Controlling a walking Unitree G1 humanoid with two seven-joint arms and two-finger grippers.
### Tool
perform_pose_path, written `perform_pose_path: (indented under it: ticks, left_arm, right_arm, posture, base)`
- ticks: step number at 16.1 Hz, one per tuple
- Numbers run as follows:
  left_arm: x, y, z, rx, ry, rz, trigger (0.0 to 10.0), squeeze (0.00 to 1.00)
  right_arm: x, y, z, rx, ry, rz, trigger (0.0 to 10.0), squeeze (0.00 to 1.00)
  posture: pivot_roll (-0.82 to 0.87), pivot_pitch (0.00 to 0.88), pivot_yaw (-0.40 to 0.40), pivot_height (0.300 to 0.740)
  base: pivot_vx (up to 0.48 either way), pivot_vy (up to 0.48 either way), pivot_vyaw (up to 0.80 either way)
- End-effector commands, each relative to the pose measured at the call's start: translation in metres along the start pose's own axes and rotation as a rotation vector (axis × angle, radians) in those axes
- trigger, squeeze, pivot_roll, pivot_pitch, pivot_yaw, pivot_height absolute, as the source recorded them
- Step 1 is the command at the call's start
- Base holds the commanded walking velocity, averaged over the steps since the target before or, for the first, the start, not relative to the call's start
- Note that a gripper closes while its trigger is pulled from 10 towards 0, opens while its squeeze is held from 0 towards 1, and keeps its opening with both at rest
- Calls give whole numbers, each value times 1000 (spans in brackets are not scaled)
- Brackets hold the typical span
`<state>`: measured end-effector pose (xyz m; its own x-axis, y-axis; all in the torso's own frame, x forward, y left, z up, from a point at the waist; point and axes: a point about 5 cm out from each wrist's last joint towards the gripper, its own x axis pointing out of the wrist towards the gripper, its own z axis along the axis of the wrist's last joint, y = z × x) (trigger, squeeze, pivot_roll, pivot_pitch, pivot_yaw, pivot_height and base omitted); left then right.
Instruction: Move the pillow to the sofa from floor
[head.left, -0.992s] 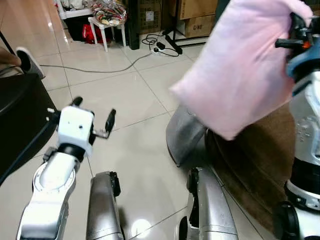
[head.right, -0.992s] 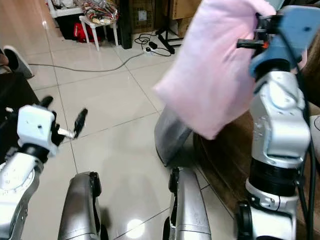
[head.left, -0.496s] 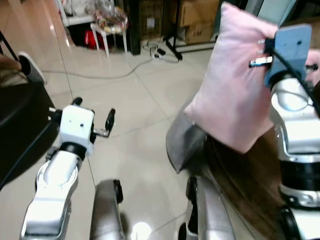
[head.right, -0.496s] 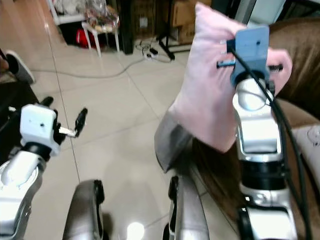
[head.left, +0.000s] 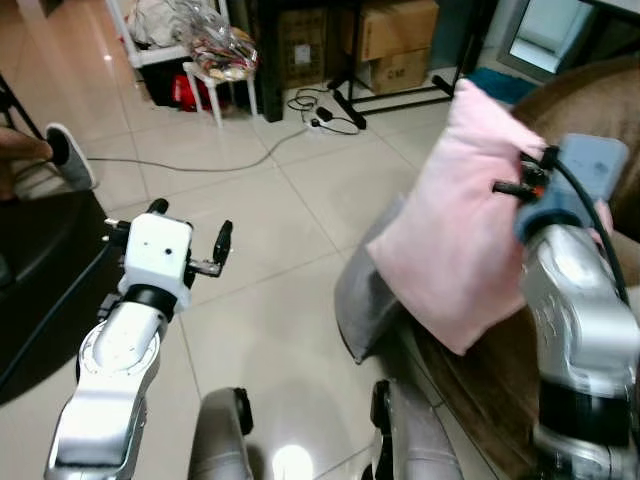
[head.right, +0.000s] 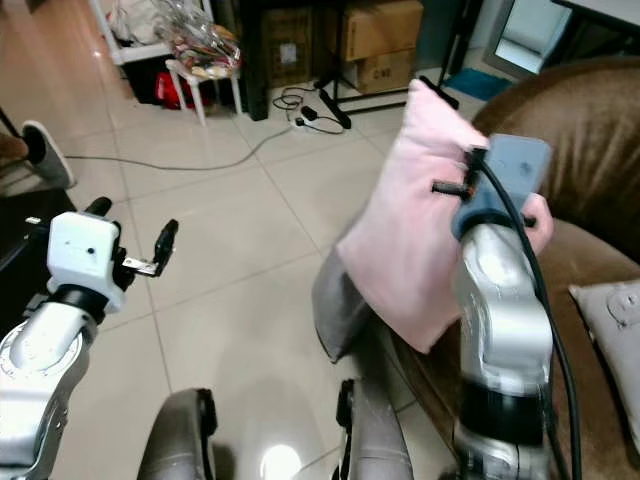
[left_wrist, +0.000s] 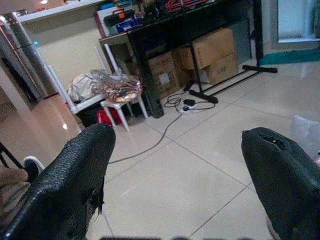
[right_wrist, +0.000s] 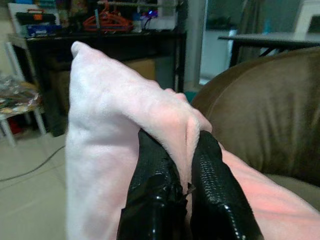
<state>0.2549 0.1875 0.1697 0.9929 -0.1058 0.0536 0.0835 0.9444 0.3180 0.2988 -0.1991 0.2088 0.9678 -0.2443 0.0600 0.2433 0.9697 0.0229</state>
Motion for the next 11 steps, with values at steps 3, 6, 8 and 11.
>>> perform_pose_path:
  ticks: [3, 6, 8, 11]
  left_arm:
    - [1, -5, 2, 44, -9, -40, 10000, 0]
    - [2, -2, 3, 36, -14, -29, 10000, 0]
    - [4, 1, 8, 16, -39, -7, 10000, 0]
    - [9, 6, 19, -26, -89, 4, 10000, 0]
  right_arm:
    - [-5, 8, 10, 33, -48, 39, 10000, 0]
    - [-6, 13, 12, 42, -56, 66, 10000, 0]
    - [-9, 16, 11, 56, -60, 84, 10000, 0]
    - [-14, 22, 15, 99, -104, 134, 10000, 0]
  posture:
    - [-79, 0, -2, 643]
    - [-80, 0, 1, 668]
    - [-86, 0, 4, 688]
    - [-95, 0, 10, 718]
  base:
    - [0, 0, 0]
    - [0, 0, 0]
    - [0, 0, 0]
    - [0, 0, 0]
